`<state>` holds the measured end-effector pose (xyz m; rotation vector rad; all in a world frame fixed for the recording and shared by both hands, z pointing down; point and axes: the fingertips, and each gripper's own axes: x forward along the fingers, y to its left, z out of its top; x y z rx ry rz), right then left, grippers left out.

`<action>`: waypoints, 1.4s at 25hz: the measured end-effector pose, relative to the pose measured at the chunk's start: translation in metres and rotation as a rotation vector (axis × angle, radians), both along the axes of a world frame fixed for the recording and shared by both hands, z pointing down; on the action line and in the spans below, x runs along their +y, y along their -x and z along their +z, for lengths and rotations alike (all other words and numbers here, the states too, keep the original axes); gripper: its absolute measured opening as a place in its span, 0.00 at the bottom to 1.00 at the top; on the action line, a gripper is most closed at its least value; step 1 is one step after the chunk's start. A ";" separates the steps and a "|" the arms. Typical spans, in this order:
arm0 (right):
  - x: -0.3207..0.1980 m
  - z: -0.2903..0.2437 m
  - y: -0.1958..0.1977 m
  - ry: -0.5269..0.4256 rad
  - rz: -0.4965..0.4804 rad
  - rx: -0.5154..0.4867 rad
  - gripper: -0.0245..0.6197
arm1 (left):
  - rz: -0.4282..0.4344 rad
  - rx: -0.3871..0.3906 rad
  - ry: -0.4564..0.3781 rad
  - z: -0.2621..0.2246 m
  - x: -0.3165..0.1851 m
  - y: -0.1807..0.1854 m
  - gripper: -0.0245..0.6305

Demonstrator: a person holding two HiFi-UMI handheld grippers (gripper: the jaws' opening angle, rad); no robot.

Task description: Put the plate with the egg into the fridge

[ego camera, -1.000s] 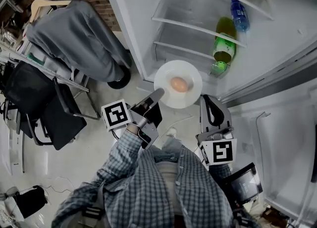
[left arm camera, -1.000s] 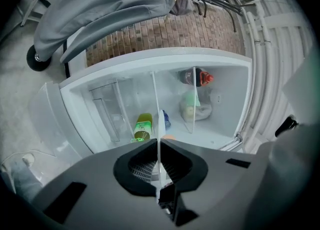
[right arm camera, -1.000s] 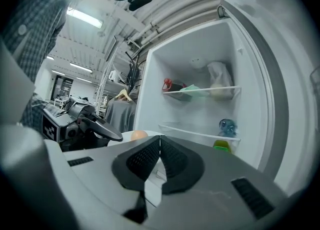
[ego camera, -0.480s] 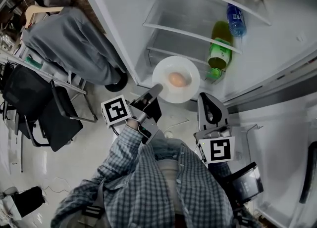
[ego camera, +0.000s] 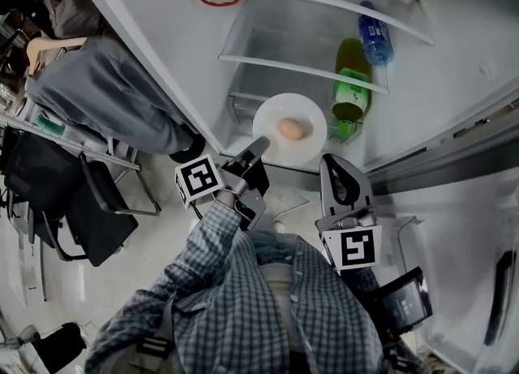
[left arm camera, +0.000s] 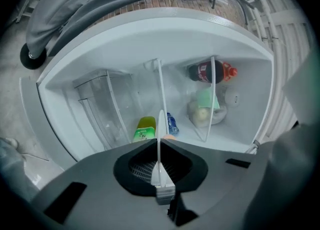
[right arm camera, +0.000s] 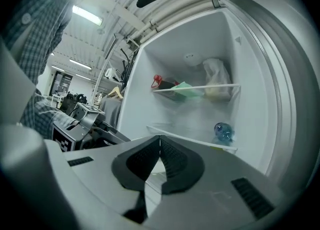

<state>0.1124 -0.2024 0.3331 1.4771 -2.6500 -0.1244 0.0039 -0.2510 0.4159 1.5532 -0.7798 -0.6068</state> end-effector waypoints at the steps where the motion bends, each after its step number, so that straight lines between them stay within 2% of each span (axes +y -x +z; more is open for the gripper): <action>1: -0.004 -0.001 -0.001 0.000 0.010 0.001 0.05 | 0.001 0.002 0.003 0.002 -0.007 0.000 0.07; 7: -0.020 -0.002 -0.006 0.003 0.065 0.005 0.05 | 0.032 -0.071 0.032 0.025 -0.039 -0.002 0.07; 17: -0.037 0.002 -0.003 0.020 0.103 0.010 0.05 | 0.036 -0.058 0.057 0.048 -0.078 -0.012 0.07; 26: -0.044 0.007 0.003 0.042 0.114 0.016 0.05 | -0.034 -0.086 0.072 0.057 -0.117 -0.015 0.07; 35: -0.050 0.012 0.002 0.055 0.130 0.018 0.05 | -0.091 -0.046 0.120 0.070 -0.147 -0.020 0.07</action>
